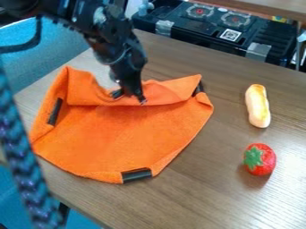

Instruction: Fold the cloth from top left to bottom right

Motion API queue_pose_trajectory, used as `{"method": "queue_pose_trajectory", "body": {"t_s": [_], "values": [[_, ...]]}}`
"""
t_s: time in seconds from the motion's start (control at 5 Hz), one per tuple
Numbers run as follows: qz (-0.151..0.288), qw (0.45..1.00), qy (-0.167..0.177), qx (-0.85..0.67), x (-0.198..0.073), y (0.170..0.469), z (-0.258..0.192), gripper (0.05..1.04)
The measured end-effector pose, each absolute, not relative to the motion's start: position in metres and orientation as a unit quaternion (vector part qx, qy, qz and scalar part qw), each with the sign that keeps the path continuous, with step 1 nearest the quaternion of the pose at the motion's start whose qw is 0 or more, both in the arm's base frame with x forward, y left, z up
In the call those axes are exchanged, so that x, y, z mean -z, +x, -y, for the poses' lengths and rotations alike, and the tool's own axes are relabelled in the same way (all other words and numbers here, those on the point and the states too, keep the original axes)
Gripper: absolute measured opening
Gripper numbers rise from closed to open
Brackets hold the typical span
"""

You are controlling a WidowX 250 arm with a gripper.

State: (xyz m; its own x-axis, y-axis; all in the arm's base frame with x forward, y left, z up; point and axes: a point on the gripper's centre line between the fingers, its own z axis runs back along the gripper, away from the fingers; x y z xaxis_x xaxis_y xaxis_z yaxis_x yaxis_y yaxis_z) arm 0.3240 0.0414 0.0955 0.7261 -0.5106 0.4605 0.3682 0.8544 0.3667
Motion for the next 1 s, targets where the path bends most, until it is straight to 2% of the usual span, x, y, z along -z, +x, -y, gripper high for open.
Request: {"method": "queue_pose_trajectory", "body": {"t_s": [0.4, 0.6, 1.0], "values": [[0.306, 0.911, 0.109, 0.254, -0.1, 0.283, -0.013, 0.069], [0.309, 0.916, 0.105, 0.235, -0.099, 0.276, -0.001, 0.069], [0.289, 0.922, 0.126, 0.223, -0.092, 0.272, 0.023, 0.069]]}}
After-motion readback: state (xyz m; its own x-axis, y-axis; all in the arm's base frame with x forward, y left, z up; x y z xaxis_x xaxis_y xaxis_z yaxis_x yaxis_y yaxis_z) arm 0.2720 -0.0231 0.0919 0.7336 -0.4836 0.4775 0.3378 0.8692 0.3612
